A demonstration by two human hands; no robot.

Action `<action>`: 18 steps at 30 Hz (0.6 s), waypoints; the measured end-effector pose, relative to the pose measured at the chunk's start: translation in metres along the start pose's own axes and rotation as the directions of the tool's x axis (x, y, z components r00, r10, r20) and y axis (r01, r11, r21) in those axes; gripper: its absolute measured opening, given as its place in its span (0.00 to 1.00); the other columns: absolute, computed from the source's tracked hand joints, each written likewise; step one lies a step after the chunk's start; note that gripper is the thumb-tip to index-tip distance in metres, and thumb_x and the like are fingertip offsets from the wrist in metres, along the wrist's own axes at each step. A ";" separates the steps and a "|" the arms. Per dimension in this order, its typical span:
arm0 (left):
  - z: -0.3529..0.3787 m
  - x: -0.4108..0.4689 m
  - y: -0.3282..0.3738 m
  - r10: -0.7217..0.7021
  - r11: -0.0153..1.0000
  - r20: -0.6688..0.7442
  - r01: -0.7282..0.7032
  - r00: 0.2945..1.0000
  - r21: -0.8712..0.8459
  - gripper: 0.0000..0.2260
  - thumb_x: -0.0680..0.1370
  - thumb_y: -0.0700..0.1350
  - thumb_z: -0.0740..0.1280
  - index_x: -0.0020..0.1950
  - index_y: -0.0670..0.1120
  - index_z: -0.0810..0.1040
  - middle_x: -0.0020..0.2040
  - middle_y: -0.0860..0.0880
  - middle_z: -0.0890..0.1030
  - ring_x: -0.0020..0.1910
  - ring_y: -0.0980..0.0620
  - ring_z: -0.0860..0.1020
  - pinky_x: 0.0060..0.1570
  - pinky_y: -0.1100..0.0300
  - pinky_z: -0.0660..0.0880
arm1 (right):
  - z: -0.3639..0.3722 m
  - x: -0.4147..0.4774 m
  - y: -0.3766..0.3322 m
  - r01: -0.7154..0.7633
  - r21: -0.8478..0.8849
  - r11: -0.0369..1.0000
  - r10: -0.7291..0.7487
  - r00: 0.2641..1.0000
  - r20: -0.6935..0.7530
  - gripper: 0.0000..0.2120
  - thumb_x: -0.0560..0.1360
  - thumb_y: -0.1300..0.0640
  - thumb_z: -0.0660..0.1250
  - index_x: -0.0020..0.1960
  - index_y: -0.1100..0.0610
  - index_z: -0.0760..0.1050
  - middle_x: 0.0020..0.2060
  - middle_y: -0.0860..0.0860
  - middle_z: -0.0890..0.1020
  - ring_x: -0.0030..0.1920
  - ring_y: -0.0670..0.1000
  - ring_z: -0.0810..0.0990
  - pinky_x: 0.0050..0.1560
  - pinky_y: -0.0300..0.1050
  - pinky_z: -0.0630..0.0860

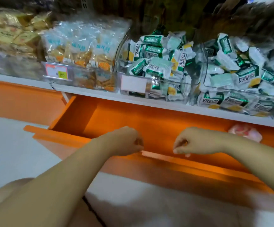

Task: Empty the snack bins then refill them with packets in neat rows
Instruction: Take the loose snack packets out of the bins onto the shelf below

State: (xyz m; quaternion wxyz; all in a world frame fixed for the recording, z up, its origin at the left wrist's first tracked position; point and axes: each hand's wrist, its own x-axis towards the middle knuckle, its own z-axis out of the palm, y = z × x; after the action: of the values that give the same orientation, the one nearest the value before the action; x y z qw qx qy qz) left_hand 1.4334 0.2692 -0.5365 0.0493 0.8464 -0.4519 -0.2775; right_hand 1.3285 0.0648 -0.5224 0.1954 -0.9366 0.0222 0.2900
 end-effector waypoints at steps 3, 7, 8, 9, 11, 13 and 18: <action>0.003 -0.001 0.008 0.001 1.000 0.042 -0.002 0.999 0.017 0.12 0.81 0.50 0.61 0.62 0.49 0.78 0.60 0.50 0.79 0.56 0.51 0.76 0.51 0.61 0.70 | 0.016 -0.002 0.002 0.012 -0.015 1.000 -0.011 0.999 0.045 0.07 0.77 0.49 0.67 0.49 0.50 0.82 0.33 0.43 0.81 0.39 0.45 0.81 0.45 0.42 0.77; 0.007 0.001 0.013 -0.022 0.996 0.112 0.013 0.993 0.087 0.13 0.82 0.51 0.60 0.63 0.50 0.77 0.60 0.50 0.78 0.56 0.50 0.75 0.48 0.60 0.68 | 0.027 -0.006 0.004 0.030 0.062 0.998 -0.033 0.998 0.048 0.06 0.76 0.53 0.68 0.49 0.52 0.82 0.32 0.44 0.82 0.39 0.45 0.82 0.42 0.38 0.75; 0.007 0.001 0.014 -0.025 0.996 0.133 0.013 0.991 0.088 0.13 0.82 0.51 0.60 0.63 0.50 0.77 0.59 0.50 0.79 0.55 0.50 0.76 0.48 0.59 0.69 | 0.029 -0.007 0.003 0.025 0.102 0.994 -0.033 0.997 0.074 0.06 0.76 0.54 0.68 0.50 0.53 0.82 0.35 0.47 0.83 0.40 0.46 0.82 0.42 0.36 0.75; 0.007 0.002 0.014 -0.026 0.997 0.154 0.014 0.988 0.077 0.14 0.82 0.51 0.60 0.64 0.50 0.76 0.56 0.51 0.79 0.53 0.51 0.77 0.48 0.59 0.70 | 0.030 -0.009 0.003 0.012 0.148 0.989 -0.029 0.994 0.110 0.07 0.77 0.55 0.67 0.52 0.54 0.81 0.37 0.48 0.84 0.41 0.46 0.83 0.42 0.34 0.75; 0.005 0.002 0.014 -0.033 0.999 0.172 0.029 0.985 0.024 0.14 0.82 0.52 0.60 0.65 0.50 0.75 0.54 0.51 0.80 0.49 0.53 0.79 0.49 0.59 0.72 | 0.029 -0.012 0.000 -0.018 0.235 0.972 -0.025 0.983 0.180 0.09 0.78 0.56 0.66 0.56 0.58 0.79 0.40 0.47 0.83 0.44 0.49 0.84 0.42 0.31 0.74; -0.001 0.002 0.014 -0.045 0.999 0.088 0.046 0.995 -0.013 0.15 0.81 0.53 0.61 0.66 0.51 0.73 0.55 0.50 0.80 0.47 0.54 0.80 0.48 0.58 0.73 | 0.017 -0.014 -0.005 -0.003 0.205 0.979 -0.029 0.987 0.156 0.11 0.78 0.54 0.65 0.59 0.54 0.77 0.44 0.46 0.83 0.45 0.46 0.83 0.43 0.32 0.75; -0.033 0.016 0.005 -0.066 0.984 -0.547 0.147 0.834 0.104 0.15 0.80 0.53 0.60 0.67 0.55 0.72 0.61 0.53 0.77 0.55 0.50 0.77 0.47 0.55 0.74 | -0.041 0.000 -0.010 0.086 0.059 0.995 -0.059 0.931 -0.359 0.12 0.77 0.52 0.66 0.61 0.50 0.76 0.51 0.41 0.78 0.47 0.38 0.75 0.44 0.27 0.69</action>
State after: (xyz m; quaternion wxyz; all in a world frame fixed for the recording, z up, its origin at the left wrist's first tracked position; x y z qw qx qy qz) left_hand 1.4536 0.2480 -0.5134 0.0990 0.9154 -0.3903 0.0035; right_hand 1.3519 0.0585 -0.4882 0.2333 -0.9660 0.0332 0.1068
